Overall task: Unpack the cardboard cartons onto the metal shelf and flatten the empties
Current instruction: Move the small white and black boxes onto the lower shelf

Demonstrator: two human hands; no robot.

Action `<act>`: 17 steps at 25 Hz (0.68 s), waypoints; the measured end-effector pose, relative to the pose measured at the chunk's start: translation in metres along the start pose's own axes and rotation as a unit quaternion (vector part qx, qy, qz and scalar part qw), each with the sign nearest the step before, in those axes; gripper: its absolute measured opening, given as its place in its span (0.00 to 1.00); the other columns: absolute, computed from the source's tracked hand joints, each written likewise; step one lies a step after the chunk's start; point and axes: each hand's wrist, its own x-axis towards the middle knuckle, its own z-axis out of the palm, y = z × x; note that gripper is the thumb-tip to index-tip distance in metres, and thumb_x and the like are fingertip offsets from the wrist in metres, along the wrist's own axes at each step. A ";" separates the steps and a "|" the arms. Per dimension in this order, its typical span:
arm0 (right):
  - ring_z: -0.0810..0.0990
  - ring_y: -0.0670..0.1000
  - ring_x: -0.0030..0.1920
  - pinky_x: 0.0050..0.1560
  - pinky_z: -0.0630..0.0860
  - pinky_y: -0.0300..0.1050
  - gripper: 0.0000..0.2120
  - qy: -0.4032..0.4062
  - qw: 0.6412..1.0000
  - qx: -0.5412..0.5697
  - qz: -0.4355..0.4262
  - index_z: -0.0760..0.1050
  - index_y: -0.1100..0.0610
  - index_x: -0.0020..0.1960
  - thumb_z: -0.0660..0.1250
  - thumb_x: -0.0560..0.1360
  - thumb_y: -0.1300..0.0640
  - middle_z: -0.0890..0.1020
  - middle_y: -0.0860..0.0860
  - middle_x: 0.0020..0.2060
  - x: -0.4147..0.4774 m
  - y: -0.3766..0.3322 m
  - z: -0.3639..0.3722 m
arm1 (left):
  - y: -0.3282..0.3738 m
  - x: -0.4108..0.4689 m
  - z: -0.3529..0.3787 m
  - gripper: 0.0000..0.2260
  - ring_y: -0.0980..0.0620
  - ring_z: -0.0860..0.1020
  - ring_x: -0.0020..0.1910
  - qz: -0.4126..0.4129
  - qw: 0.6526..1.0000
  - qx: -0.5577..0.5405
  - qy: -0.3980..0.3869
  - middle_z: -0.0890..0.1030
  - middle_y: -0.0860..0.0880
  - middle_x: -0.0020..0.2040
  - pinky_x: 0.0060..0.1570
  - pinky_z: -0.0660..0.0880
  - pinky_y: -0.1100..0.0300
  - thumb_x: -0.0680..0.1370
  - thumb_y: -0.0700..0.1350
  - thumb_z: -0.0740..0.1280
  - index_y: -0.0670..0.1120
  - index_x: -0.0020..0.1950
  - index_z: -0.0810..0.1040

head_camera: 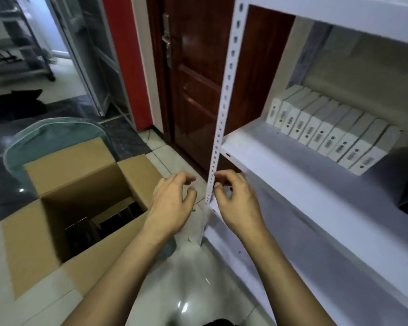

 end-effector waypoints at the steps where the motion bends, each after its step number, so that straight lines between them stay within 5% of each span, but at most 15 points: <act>1: 0.77 0.43 0.57 0.56 0.73 0.36 0.12 -0.008 1.000 0.005 -0.005 0.78 0.49 0.63 0.65 0.80 0.56 0.79 0.45 0.57 0.002 -0.009 0.013 | -0.011 -0.003 -0.010 0.13 0.52 0.72 0.59 -0.009 1.000 0.002 0.008 0.78 0.54 0.60 0.62 0.70 0.54 0.81 0.47 0.62 0.53 0.64 0.76; 10: 0.78 0.42 0.54 0.51 0.70 0.28 0.12 -0.088 0.994 0.014 -0.060 0.79 0.49 0.61 0.65 0.79 0.57 0.80 0.44 0.53 0.001 -0.067 0.119 | -0.110 -0.040 -0.079 0.12 0.53 0.72 0.57 -0.110 0.993 -0.006 0.052 0.79 0.53 0.60 0.60 0.74 0.51 0.82 0.48 0.62 0.52 0.64 0.76; 14: 0.78 0.44 0.54 0.54 0.76 0.41 0.11 -0.144 0.987 0.011 -0.075 0.79 0.49 0.61 0.65 0.79 0.56 0.81 0.44 0.54 -0.001 -0.083 0.160 | -0.149 -0.064 -0.096 0.11 0.55 0.72 0.58 -0.168 0.983 -0.010 0.076 0.79 0.55 0.61 0.62 0.74 0.51 0.82 0.48 0.63 0.54 0.64 0.76; 17: 0.78 0.44 0.54 0.49 0.71 0.29 0.10 -0.186 0.979 0.014 -0.086 0.78 0.48 0.60 0.65 0.80 0.55 0.80 0.44 0.54 -0.001 -0.089 0.188 | -0.177 -0.081 -0.105 0.11 0.55 0.72 0.59 -0.221 0.971 -0.015 0.093 0.79 0.55 0.60 0.61 0.74 0.51 0.82 0.48 0.63 0.55 0.64 0.76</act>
